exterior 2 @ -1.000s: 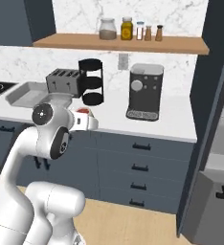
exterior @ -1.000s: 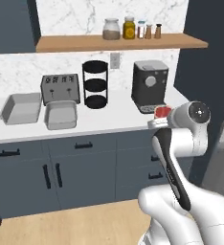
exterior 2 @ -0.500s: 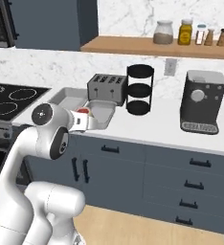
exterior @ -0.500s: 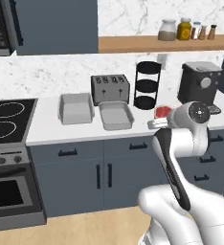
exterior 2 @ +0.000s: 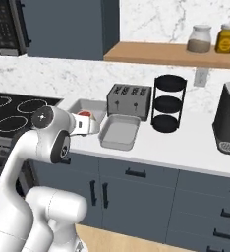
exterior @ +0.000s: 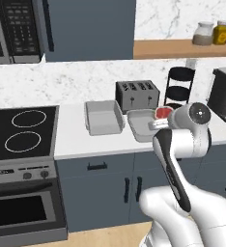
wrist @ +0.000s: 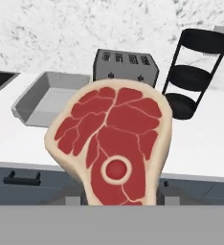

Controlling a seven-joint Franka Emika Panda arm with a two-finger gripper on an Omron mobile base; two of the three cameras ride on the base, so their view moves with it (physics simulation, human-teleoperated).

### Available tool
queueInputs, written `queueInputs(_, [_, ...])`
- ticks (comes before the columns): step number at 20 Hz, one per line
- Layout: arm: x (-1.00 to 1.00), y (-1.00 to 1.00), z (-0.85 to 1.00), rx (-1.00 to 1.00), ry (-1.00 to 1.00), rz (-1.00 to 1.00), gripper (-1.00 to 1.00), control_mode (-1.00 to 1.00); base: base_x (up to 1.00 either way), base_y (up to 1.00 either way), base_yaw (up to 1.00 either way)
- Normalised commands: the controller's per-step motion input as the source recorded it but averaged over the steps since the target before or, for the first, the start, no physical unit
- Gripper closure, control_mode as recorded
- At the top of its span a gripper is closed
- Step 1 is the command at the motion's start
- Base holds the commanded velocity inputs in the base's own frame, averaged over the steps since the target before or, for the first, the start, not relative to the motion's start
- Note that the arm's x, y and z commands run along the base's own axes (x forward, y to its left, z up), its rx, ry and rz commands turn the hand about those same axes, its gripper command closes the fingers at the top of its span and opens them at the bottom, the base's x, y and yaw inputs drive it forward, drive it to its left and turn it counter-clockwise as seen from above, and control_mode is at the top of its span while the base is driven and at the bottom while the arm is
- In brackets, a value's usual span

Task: Place one bell pepper and one steak in each tupperware on the nearby counter, to pack two identical lunches.

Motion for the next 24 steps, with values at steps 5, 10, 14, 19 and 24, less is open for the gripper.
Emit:
queueInputs(5, [0.0,0.0,0.0,0.0,0.0,0.0,1.0,1.0,0.14,0.16,-0.02])
queueInputs(10, [0.0,0.0,0.0,0.0,0.0,0.0,1.0,1.0,0.4,-0.11,-0.02])
queueInputs(14, [0.0,0.0,0.0,0.0,0.0,0.0,1.0,1.0,0.32,0.0,0.0])
queueInputs(19, [0.0,0.0,0.0,0.0,0.0,0.0,1.0,1.0,0.4,-0.04,0.0])
queueInputs(24, [0.0,0.0,0.0,0.0,0.0,0.0,1.0,1.0,0.09,-0.15,0.0])
